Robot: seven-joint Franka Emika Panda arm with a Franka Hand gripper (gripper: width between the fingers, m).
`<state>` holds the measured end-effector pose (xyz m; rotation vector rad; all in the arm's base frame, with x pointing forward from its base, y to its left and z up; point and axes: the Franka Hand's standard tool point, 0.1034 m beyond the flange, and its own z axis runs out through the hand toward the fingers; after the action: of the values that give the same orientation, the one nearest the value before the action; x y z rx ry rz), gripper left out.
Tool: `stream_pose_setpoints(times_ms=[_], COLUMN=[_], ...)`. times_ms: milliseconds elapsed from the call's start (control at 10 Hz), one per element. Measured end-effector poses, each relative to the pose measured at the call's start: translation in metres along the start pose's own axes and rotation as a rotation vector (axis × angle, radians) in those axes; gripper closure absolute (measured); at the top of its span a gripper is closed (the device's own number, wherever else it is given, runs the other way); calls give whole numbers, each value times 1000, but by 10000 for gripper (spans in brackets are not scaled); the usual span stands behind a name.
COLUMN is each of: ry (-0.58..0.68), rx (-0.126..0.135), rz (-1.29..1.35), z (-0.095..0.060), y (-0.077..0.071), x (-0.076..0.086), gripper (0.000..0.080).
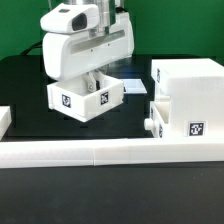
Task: Assemble drawer
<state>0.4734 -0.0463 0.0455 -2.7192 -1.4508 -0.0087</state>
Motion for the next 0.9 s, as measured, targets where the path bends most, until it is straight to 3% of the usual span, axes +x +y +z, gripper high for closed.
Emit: stream_pose_setpoints(times_ms=[400,700,900], ry=[-23,-28,-26], rx=[-24,-20,-28], rz=[-423,-485,-495], z=[-7,-5,-9], y=[22,22,29], x=[17,14,22], gripper=[757,757,757])
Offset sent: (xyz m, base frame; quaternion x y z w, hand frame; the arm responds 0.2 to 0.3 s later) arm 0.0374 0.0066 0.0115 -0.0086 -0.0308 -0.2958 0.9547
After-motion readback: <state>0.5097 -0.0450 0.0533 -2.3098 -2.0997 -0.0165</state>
